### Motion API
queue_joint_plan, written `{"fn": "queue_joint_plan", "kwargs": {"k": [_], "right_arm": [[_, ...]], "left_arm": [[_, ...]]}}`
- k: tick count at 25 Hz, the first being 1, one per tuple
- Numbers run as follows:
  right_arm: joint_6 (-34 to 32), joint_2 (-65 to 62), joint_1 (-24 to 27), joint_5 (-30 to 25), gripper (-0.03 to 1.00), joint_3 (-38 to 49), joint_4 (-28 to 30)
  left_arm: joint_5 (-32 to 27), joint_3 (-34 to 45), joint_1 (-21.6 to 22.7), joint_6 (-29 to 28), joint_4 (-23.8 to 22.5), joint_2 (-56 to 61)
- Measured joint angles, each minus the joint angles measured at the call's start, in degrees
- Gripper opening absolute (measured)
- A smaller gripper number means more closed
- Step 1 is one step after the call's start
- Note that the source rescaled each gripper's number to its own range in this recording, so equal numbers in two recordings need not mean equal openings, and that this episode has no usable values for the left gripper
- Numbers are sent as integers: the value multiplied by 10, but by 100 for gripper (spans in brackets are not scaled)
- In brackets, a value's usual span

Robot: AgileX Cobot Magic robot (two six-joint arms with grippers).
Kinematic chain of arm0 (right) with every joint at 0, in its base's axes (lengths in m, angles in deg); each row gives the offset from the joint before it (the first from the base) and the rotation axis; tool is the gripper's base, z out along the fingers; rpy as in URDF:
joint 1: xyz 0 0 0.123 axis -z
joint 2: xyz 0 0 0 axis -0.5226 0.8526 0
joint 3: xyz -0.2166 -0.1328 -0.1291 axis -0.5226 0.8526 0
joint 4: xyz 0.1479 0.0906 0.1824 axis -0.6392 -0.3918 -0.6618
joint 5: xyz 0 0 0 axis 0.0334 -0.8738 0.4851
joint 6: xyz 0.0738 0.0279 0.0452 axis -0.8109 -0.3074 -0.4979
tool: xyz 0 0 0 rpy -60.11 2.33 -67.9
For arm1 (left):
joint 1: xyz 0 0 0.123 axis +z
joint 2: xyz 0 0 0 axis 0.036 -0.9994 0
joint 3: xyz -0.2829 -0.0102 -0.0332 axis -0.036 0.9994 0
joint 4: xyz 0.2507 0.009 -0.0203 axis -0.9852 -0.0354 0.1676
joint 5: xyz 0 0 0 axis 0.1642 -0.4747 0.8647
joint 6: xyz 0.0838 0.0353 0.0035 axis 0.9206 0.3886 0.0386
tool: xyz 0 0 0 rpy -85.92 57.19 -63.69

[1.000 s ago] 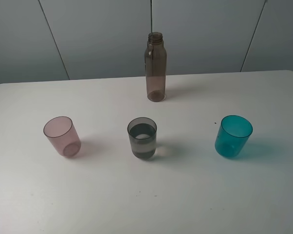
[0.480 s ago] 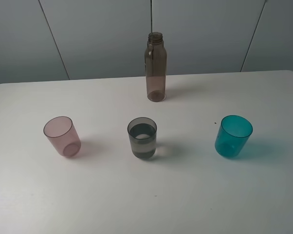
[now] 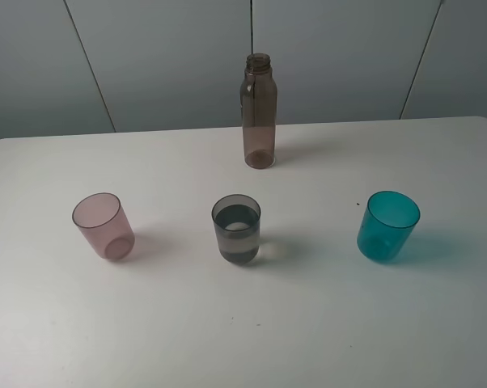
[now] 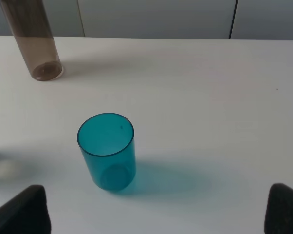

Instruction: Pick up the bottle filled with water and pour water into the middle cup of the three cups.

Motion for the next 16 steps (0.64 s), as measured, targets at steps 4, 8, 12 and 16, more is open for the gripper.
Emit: {"fn": "queue_joint_plan", "kwargs": {"k": [4,8,12,16], "right_arm": [[0,0,0,0,84,0,0],[0,0,0,0,84,0,0],[0,0,0,0,84,0,0],[4,0,0,0,84,0,-1]], "left_arm": [[0,0,0,0,0,0],[0,0,0,0,0,0],[0,0,0,0,0,0],[0,0,0,0,0,0]]}}
